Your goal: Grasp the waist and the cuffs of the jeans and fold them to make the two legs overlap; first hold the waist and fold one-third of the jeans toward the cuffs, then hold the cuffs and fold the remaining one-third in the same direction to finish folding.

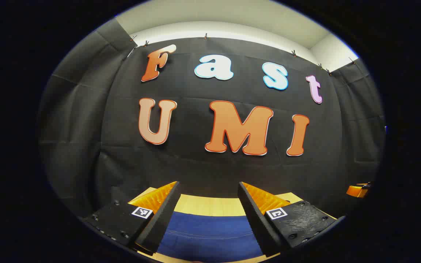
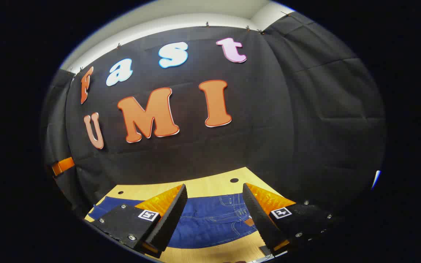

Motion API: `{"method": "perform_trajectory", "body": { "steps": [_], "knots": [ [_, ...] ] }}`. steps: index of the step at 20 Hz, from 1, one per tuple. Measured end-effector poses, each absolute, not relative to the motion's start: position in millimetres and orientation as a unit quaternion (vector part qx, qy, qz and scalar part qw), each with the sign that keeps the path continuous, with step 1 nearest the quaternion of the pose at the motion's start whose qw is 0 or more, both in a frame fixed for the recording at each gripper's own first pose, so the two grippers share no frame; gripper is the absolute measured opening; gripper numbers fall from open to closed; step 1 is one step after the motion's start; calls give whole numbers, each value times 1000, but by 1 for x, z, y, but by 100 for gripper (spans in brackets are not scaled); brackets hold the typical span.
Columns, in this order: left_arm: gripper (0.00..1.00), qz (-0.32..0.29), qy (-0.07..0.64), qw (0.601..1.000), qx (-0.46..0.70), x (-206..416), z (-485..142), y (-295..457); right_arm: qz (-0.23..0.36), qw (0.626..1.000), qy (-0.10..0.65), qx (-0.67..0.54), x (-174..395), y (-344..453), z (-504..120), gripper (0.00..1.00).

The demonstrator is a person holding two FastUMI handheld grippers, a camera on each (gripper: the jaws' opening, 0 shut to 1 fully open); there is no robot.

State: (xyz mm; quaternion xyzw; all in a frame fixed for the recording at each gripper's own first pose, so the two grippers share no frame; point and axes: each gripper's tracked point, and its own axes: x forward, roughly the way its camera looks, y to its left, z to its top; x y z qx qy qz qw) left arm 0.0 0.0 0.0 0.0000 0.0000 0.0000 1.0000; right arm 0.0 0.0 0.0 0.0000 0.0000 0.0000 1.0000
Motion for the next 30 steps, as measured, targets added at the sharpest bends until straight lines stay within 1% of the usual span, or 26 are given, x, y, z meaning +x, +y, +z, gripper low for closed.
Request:
{"method": "perform_trajectory", "body": {
  "steps": [1,2,3,4,5,6,7,9,10,11,12,13,14,15,16,18,19,20,22,23,24,25,26,27,29,30],
  "knots": [
    [94,7,0,1000,-3,0,3,8,7,1000,3,-2,6,7,3,96],
    [97,23,-7,1000,2,0,7,22,16,1000,3,-3,14,14,7,95],
    [94,36,-15,999,12,2,12,33,21,1000,-2,-6,24,18,14,95],
    [94,54,-21,998,22,7,16,44,27,999,-8,-16,36,21,20,100],
    [94,71,-22,997,27,9,15,54,30,999,-13,-30,48,22,24,96],
    [94,87,-19,996,30,12,12,61,30,999,-13,-44,59,20,23,95],
    [97,98,-23,994,34,14,9,68,32,998,-17,-60,67,21,23,96],
    [97,114,-40,992,40,19,9,84,16,995,-31,-95,75,17,23,96],
    [94,112,-38,992,36,22,7,89,9,994,-30,-101,75,17,21,96],
    [94,106,-31,993,28,26,1,92,8,995,-23,-94,76,21,16,96],
    [96,105,-26,994,25,28,-1,97,8,997,-15,-75,77,25,11,100],
    [94,106,-22,994,24,30,-2,108,8,998,-10,-60,82,32,5,96],
    [94,106,-23,994,25,30,-2,118,2,998,-9,-58,84,35,1,100],
    [97,106,-29,994,26,31,-1,127,-6,998,-12,-62,85,33,-2,100],
    [94,108,-35,993,28,31,1,135,-17,997,-11,-68,85,31,-4,96],
    [94,125,-23,991,33,28,-8,154,-8,998,-3,-62,84,42,-12,96],
    [94,128,-22,991,34,28,-11,158,-2,998,0,-62,84,48,-14,100],
    [94,131,-23,990,37,29,-12,162,-3,998,6,-66,86,50,-18,96],
    [94,133,-16,989,53,28,-17,170,-4,998,10,-65,86,55,-20,96],
    [94,135,-11,989,66,27,-24,177,1,998,8,-60,86,62,-19,96],
    [97,133,-6,988,83,28,-27,181,4,998,11,-56,86,66,-21,96],
    [97,132,2,986,102,27,-32,186,5,998,19,-56,86,68,-25,96],
    [94,130,10,985,117,25,-39,192,5,998,24,-56,86,67,-28,96],
    [96,124,25,982,139,23,-49,197,5,998,28,-55,86,69,-30,96],
    [98,115,64,968,212,14,-75,217,2,998,35,-55,86,70,-35,95],
    [100,109,79,955,264,10,-85,226,-1,998,38,-56,86,70,-37,95]
  ]
}}
